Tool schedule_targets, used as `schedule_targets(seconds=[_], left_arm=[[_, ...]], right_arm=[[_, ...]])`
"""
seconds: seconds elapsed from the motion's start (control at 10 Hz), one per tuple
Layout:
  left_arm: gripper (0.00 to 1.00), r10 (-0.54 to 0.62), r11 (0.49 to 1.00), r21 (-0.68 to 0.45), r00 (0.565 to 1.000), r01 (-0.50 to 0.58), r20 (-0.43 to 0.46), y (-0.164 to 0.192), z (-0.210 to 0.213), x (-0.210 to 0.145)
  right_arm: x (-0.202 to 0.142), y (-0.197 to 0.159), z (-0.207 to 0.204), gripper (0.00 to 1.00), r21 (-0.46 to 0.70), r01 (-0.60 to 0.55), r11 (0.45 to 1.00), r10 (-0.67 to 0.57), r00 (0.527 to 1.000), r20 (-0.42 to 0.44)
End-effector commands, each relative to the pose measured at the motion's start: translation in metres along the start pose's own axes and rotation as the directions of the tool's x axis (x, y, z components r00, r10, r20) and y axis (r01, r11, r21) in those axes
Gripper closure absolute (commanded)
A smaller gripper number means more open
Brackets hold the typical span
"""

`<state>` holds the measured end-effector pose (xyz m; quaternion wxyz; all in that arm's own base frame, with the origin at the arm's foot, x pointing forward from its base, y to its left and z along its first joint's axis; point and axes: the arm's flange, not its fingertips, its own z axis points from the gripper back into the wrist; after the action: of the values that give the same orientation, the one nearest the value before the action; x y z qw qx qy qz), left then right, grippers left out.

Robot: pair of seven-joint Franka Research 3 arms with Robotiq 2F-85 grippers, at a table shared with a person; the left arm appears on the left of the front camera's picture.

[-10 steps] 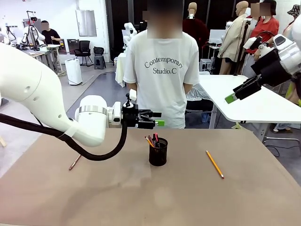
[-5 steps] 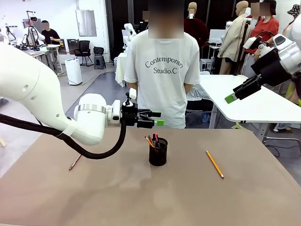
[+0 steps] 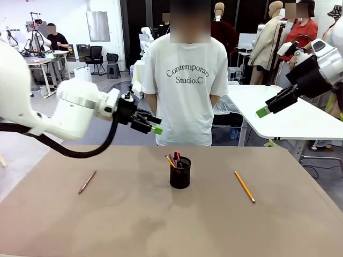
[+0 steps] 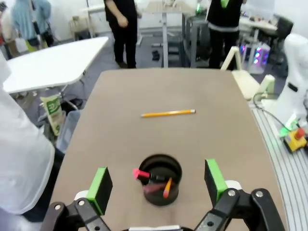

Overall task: Place the pens into the pen holder.
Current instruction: Pick up a writing instrument from the table and place it into the Pen holder.

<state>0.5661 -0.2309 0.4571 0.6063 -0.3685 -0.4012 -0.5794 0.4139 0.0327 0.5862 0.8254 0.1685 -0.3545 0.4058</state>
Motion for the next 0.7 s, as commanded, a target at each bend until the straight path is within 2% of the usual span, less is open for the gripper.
schedule_targets(seconds=[0.0,0.1,0.3,0.6], left_arm=[[0.0,-0.035,0.999,-0.002,0.997,0.035,-0.064,-0.006,0.041,0.002],[0.0,-0.052,0.998,0.022,0.995,0.054,-0.08,-0.003,0.069,0.005],[0.0,-0.097,0.992,0.073,0.994,0.101,-0.045,0.005,0.12,0.004],[0.0,-0.152,0.983,0.081,0.979,0.164,-0.136,0.011,0.182,0.0]], right_arm=[[0.001,0.001,0.0,0.0,0.012,0.018,1.0,-0.018,1.0,0.016],[0.001,0.001,0.0,0.0,0.012,0.018,1.0,-0.018,1.0,0.016],[0.001,0.001,0.0,0.0,0.012,0.018,1.0,-0.018,1.0,0.016],[0.001,0.001,0.0,0.0,0.012,0.018,1.0,-0.018,1.0,0.016]])
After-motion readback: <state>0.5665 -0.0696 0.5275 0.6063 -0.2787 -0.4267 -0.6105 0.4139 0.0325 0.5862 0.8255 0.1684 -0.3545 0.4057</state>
